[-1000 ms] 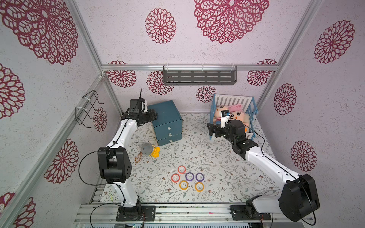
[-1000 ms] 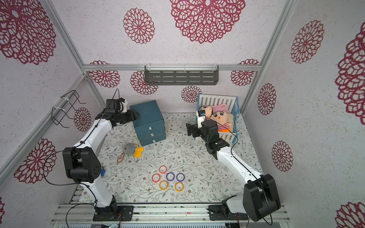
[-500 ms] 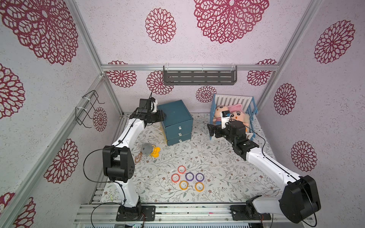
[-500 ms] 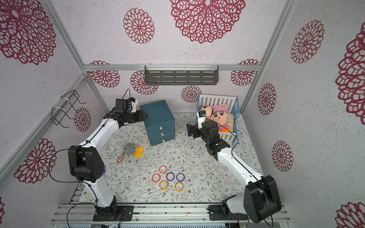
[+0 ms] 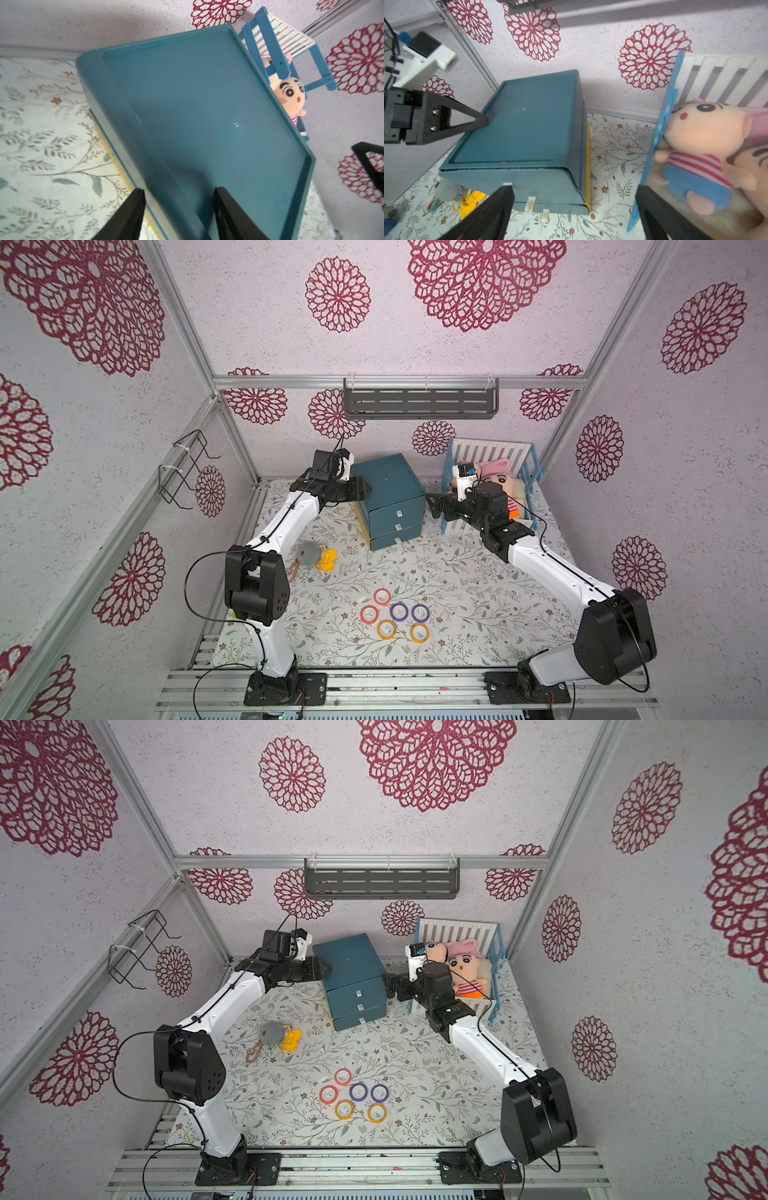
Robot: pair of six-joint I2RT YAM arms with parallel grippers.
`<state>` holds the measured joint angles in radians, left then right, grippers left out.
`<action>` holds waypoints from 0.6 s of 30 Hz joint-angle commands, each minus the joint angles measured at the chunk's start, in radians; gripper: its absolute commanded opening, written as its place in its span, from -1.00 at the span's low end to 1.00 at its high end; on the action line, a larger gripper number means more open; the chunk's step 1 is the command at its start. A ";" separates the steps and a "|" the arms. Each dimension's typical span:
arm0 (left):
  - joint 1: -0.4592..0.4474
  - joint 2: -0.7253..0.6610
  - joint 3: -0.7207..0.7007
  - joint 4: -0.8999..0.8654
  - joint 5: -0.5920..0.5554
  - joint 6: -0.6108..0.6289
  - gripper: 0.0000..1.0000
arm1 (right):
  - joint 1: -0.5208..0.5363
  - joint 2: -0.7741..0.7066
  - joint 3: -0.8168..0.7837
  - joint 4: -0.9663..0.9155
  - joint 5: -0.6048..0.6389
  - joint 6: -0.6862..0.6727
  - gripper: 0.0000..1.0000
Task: Place the transparent tape into the drawer according to color
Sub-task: Move the storage box to the center of the board.
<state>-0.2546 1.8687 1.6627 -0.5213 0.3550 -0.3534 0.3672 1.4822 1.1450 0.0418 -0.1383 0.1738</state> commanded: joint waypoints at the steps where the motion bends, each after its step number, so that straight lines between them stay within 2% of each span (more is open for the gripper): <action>1: -0.020 0.009 -0.017 -0.079 -0.024 0.013 0.60 | -0.001 0.049 0.091 0.032 -0.065 0.035 0.98; 5: -0.012 -0.070 -0.021 -0.084 -0.087 0.019 1.00 | -0.012 0.116 0.166 0.011 -0.154 0.086 0.98; 12: 0.057 -0.209 -0.103 -0.064 -0.103 0.009 0.95 | -0.029 0.209 0.209 0.046 -0.297 0.173 0.98; 18: 0.104 -0.240 -0.197 -0.029 -0.074 -0.012 0.95 | -0.026 0.232 0.205 0.073 -0.393 0.210 0.98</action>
<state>-0.1600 1.6215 1.5036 -0.5632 0.2718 -0.3553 0.3424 1.7317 1.3243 0.0532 -0.4488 0.3439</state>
